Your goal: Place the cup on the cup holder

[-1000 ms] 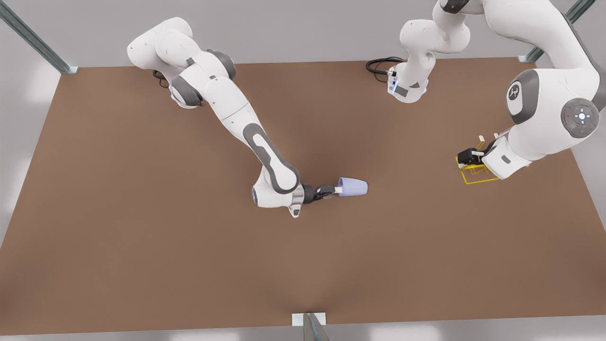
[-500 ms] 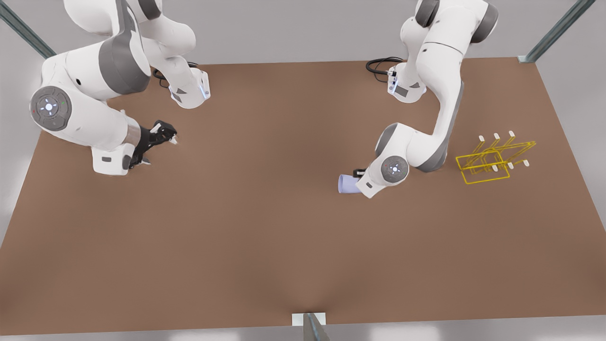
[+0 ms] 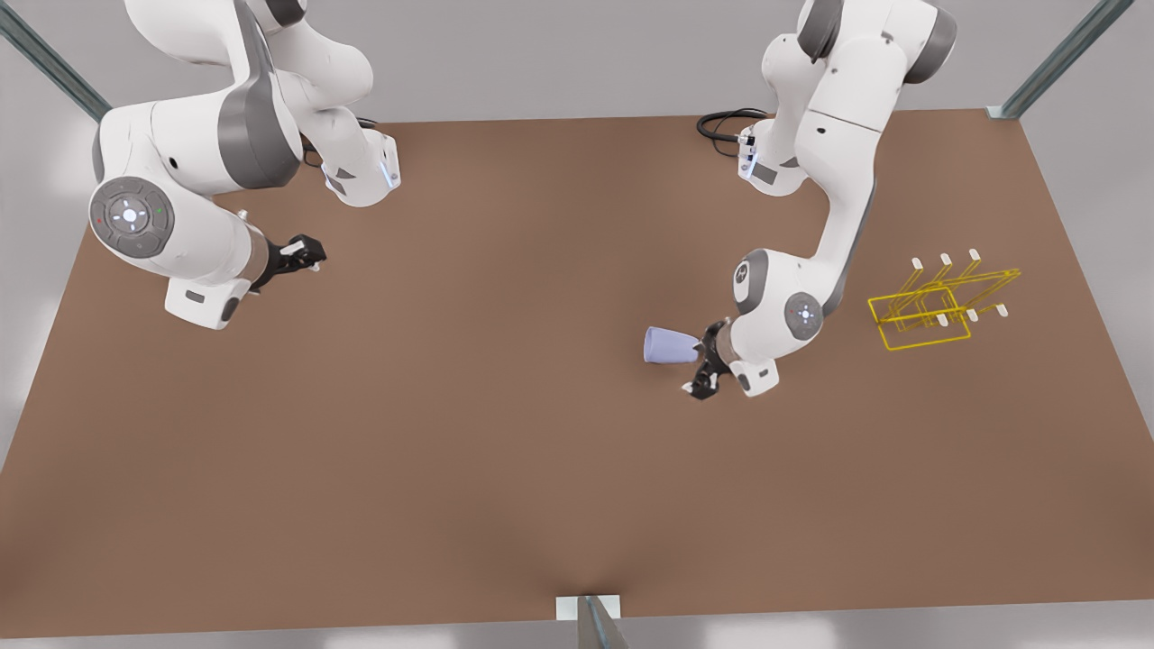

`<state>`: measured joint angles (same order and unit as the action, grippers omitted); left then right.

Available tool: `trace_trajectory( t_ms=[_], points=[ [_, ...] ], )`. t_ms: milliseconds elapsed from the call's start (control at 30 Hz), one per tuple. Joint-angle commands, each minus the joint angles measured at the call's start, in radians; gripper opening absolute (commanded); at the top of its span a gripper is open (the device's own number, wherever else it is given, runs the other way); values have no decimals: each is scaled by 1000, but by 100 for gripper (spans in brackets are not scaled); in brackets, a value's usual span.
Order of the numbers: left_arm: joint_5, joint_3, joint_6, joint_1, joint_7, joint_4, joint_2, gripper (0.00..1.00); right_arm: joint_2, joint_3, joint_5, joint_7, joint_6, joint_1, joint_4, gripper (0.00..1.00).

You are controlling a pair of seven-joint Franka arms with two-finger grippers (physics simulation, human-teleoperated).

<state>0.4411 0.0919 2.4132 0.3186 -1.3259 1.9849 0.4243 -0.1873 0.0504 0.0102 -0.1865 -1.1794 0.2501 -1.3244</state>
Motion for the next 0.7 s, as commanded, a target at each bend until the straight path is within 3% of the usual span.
trace_trajectory(
  t_ms=[0,67,233,667],
  points=[
    [1,0,53,2,-429,28,-2,100,0,0,0,156,4,0,1,100],
    [-2,0,-46,1,-142,45,-4,100,-4,0,0,157,4,2,1,100],
    [-32,0,-74,13,-176,103,-13,100,-8,2,-3,145,3,2,1,100],
    [-19,3,73,56,-177,127,65,100,-21,2,-1,151,3,2,4,100]
  ],
)
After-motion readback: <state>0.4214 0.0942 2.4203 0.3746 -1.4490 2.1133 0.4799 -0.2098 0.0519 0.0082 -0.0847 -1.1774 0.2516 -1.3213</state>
